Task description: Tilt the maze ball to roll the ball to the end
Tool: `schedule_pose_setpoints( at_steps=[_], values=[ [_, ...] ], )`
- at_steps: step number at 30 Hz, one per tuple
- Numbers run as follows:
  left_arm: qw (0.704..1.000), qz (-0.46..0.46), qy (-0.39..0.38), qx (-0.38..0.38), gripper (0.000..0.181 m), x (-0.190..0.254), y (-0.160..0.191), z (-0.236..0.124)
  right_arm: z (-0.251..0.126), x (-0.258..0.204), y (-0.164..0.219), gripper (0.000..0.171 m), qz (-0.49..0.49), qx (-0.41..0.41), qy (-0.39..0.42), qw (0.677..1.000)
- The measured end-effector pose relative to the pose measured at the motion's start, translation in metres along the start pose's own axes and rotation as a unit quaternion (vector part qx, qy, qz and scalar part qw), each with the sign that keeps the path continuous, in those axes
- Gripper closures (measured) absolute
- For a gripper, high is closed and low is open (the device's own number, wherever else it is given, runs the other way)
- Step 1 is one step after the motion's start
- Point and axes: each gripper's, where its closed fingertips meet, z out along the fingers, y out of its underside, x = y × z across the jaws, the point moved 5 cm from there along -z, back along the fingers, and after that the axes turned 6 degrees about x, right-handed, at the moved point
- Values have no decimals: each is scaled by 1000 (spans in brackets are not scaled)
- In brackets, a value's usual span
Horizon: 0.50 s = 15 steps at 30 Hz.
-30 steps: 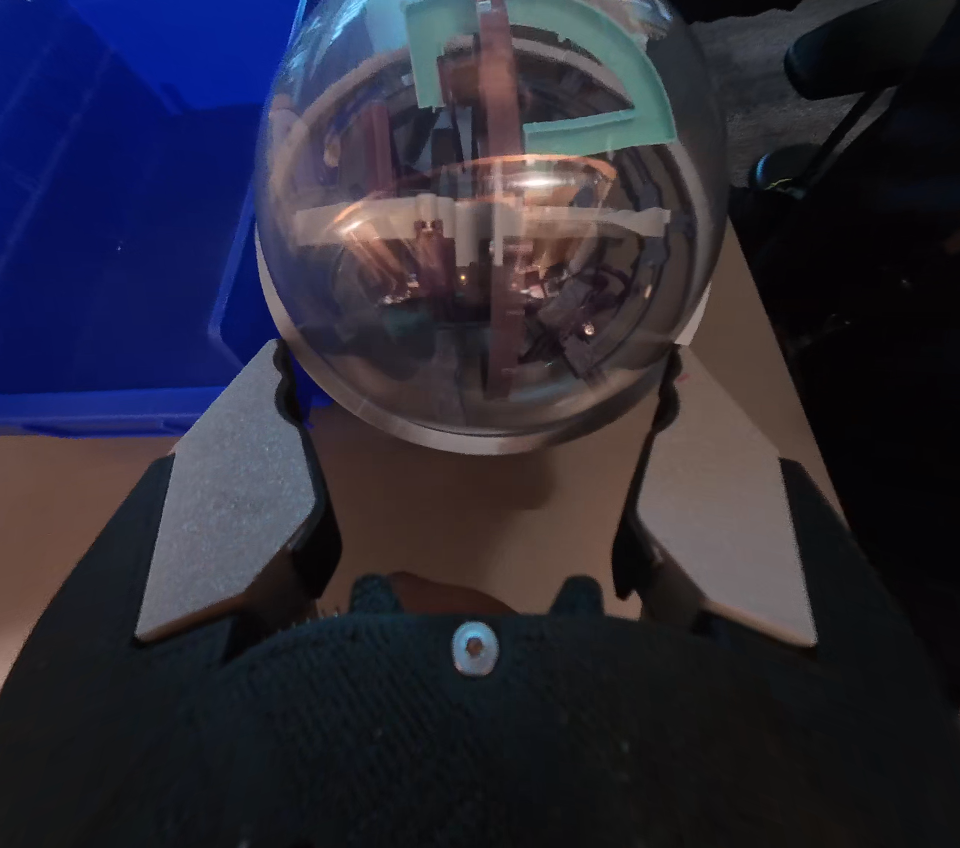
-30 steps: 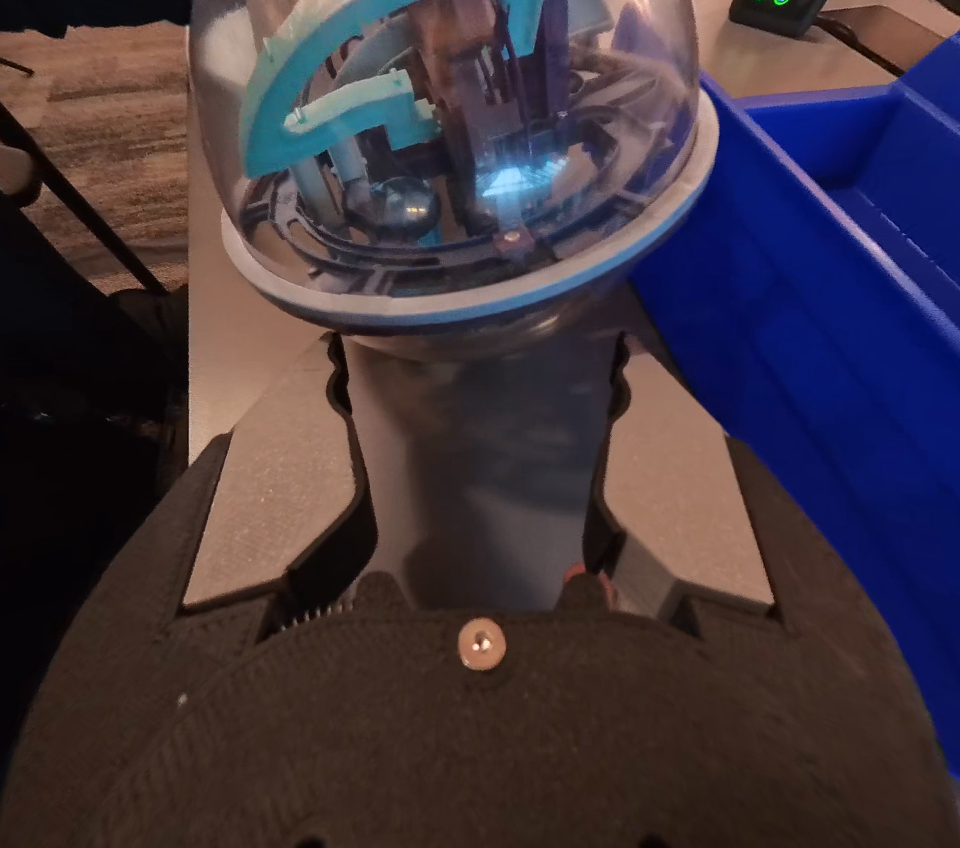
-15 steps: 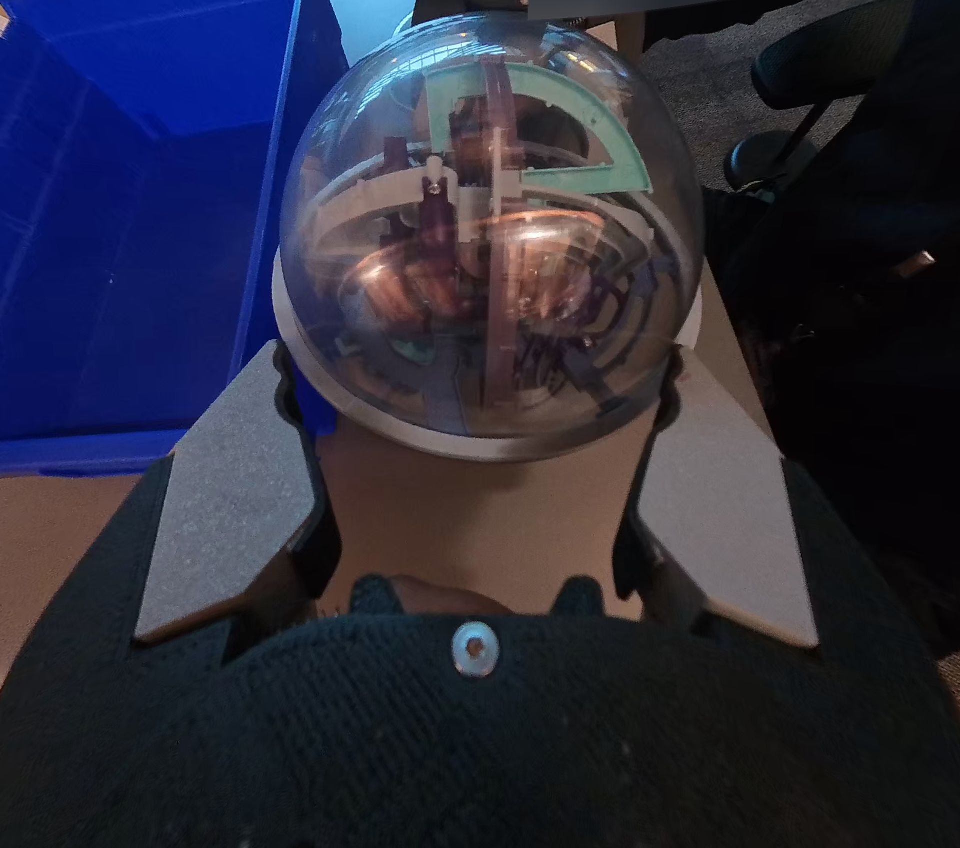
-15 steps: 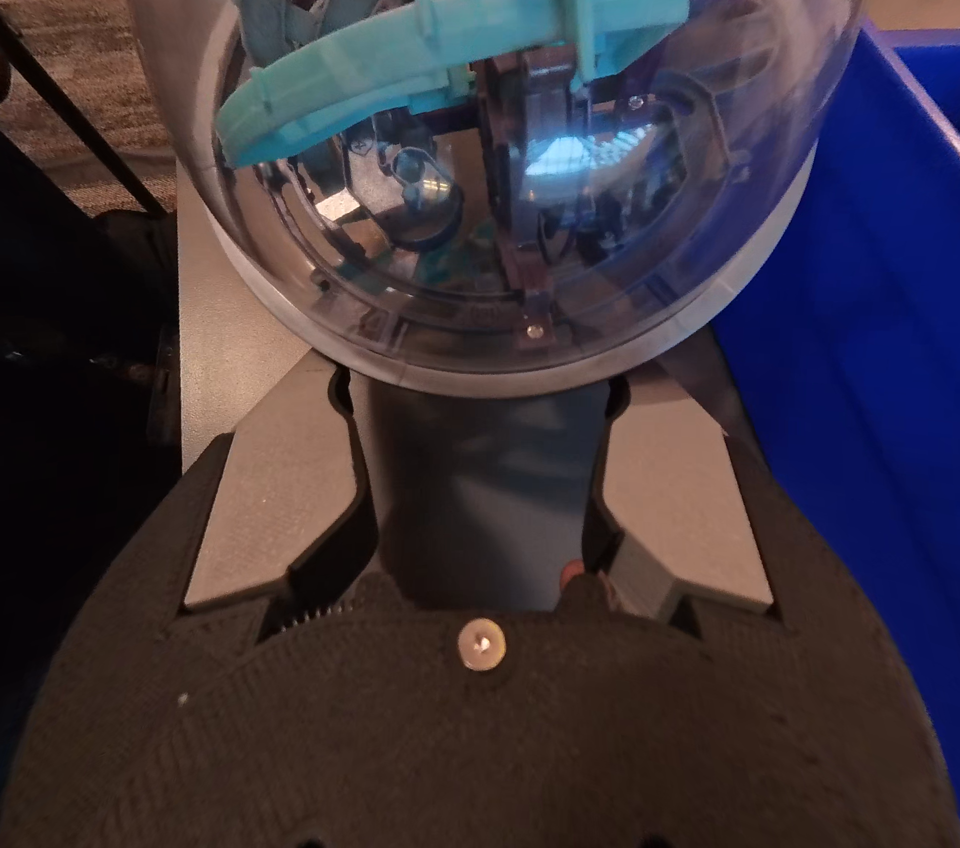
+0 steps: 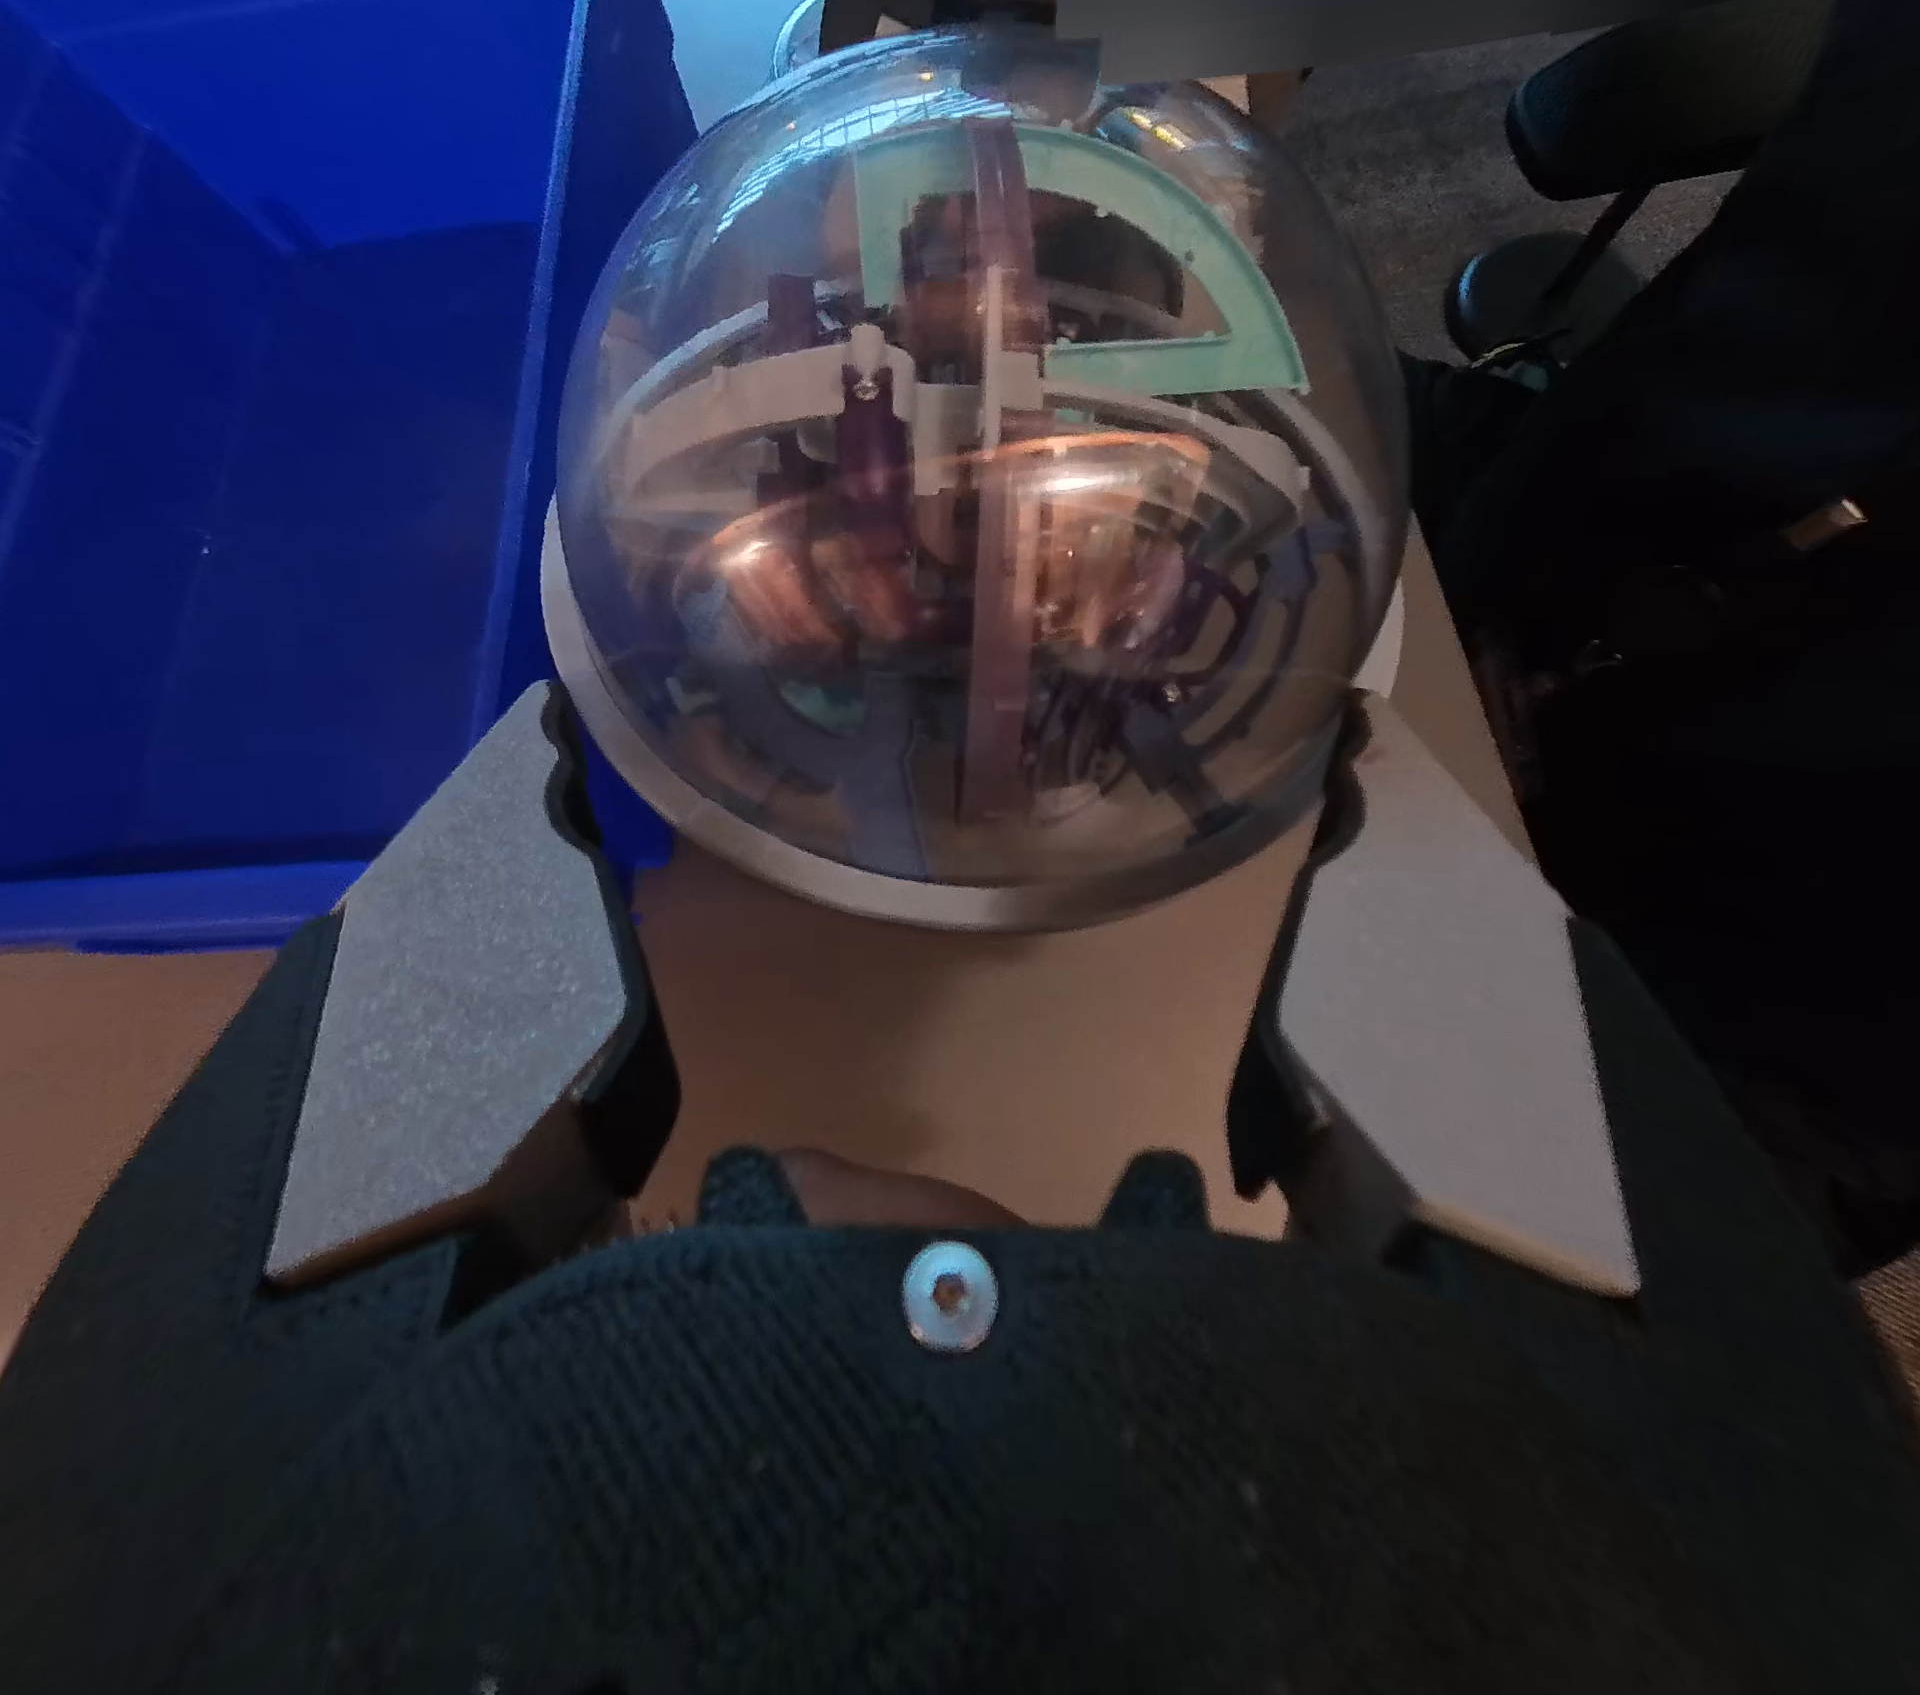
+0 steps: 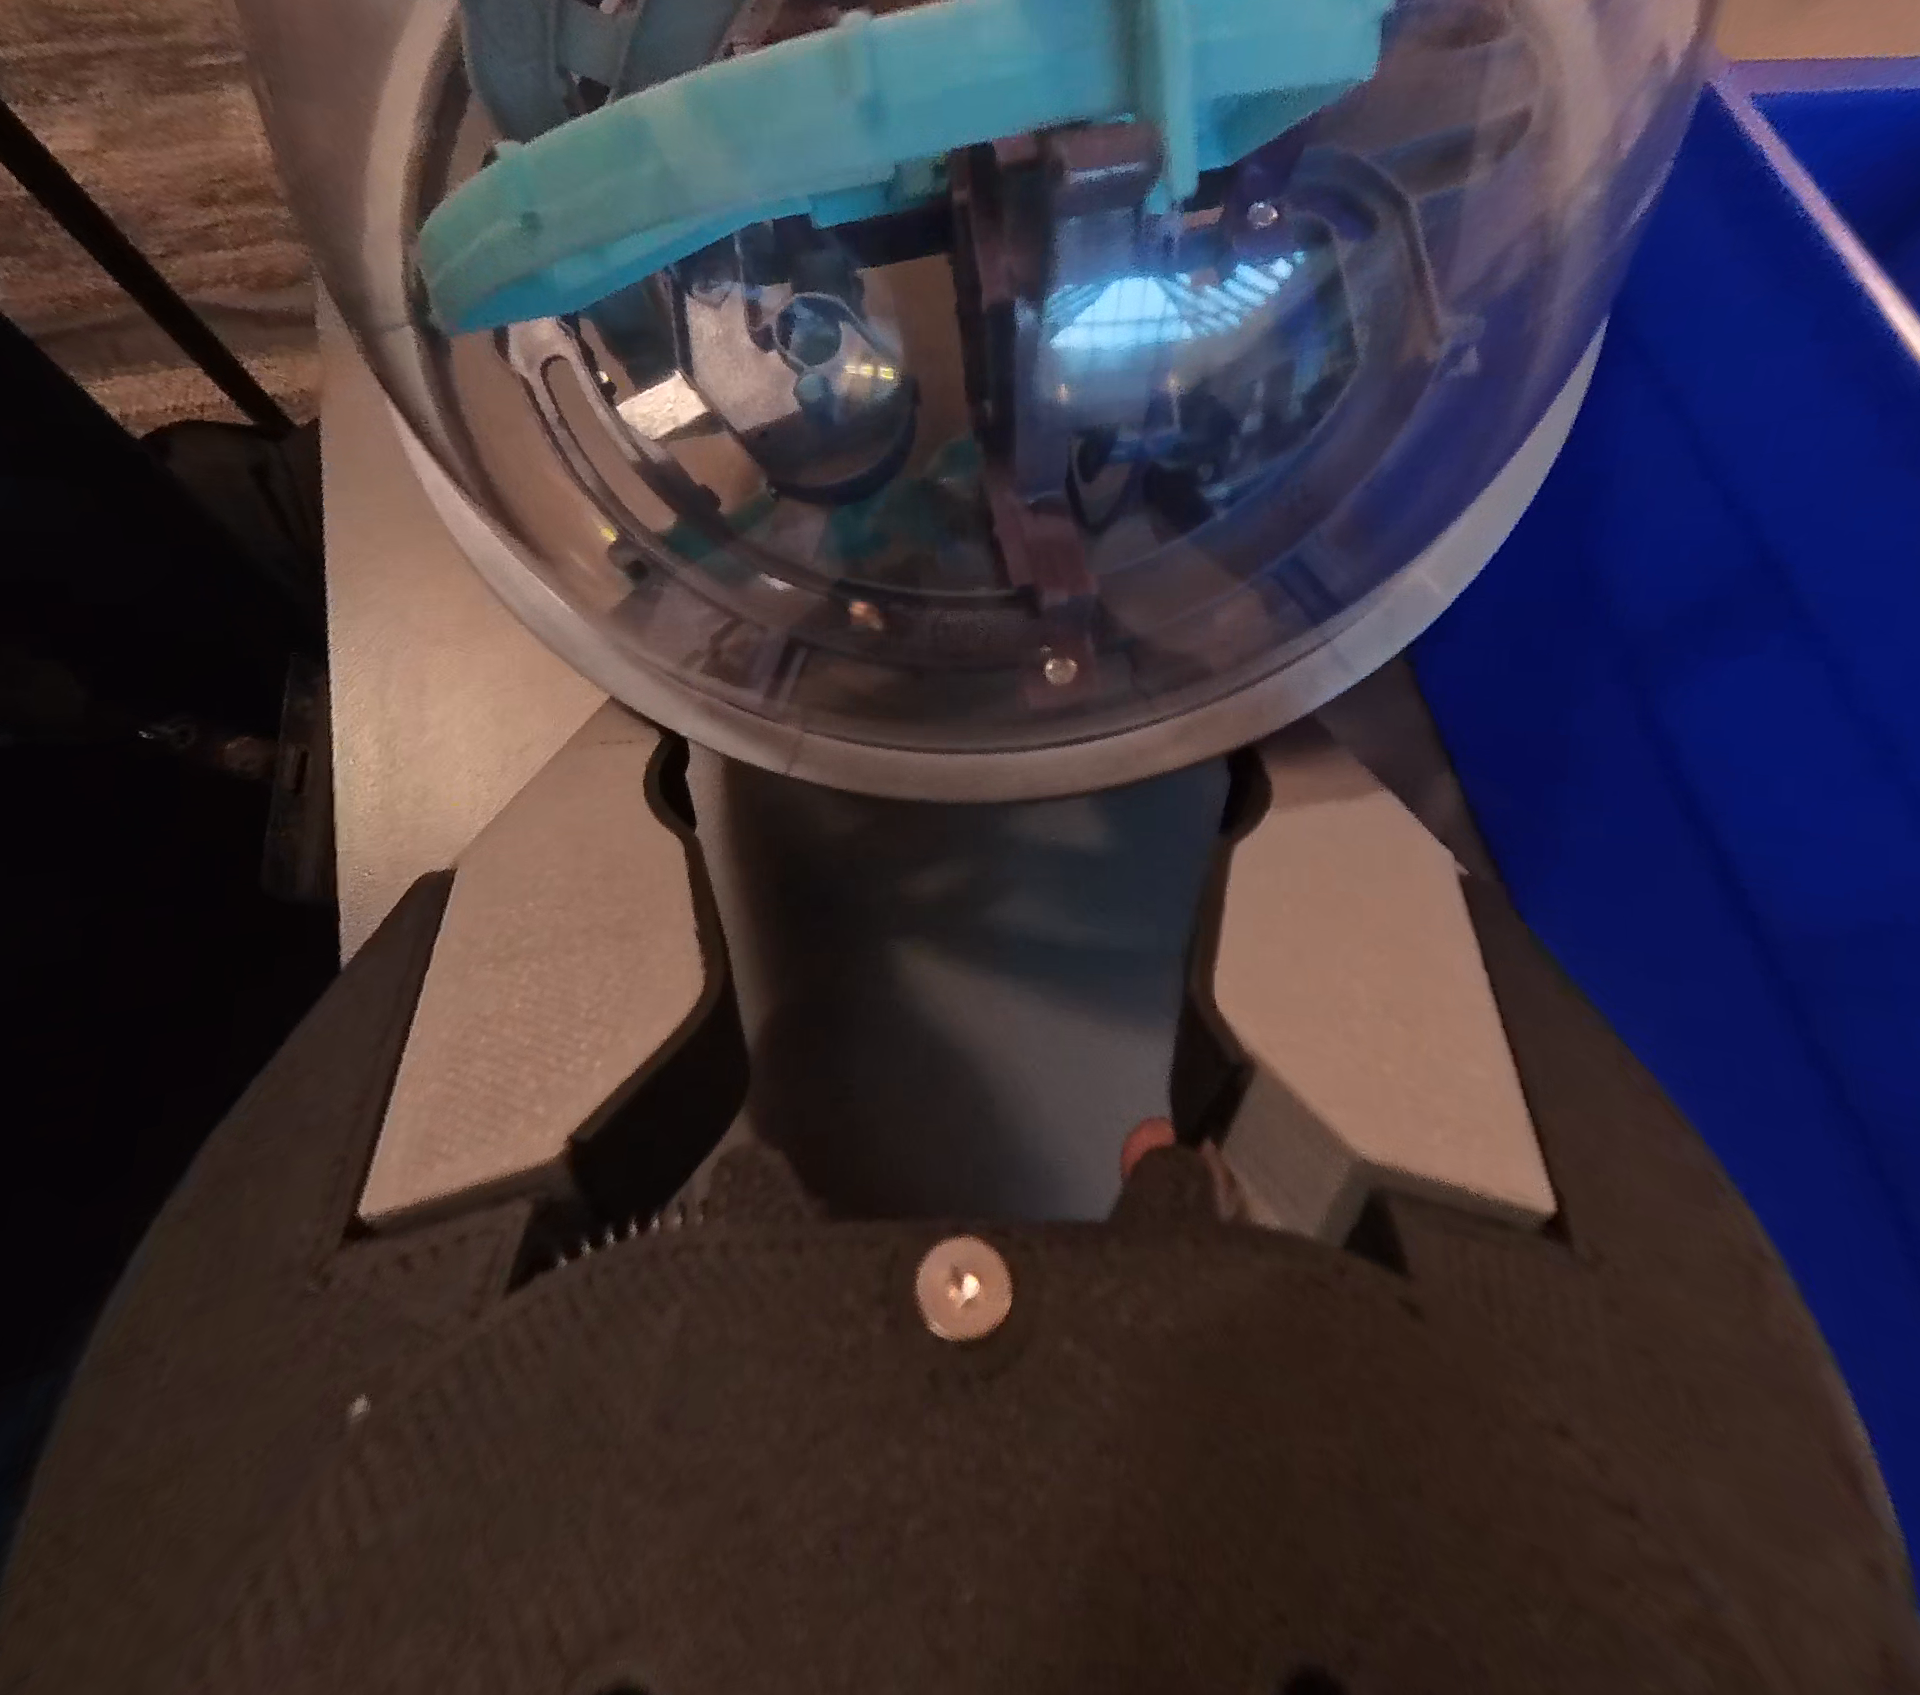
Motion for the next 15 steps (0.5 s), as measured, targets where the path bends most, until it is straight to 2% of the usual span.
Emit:
schedule_pose_setpoints(
  at_steps=[5, 8, 12, 15],
  values=[
    [1000, -7, 5, -2, 44, -2, 0, 0, -1, 8, 0, 47, 6, 0, 48, 999],
    [1000, -10, 5, 0, 44, -4, -2, 0, -4, 14, -2, 36, -31, 8, 100, 994],
    [1000, -11, 8, 4, 44, -6, -4, 2, -8, 10, -10, 45, -137, 45, 150, 978],
    [1000, -13, 12, 9, 44, -7, -6, 3, -7, 9, -11, 46, -184, 40, 172, 967]
  ],
)
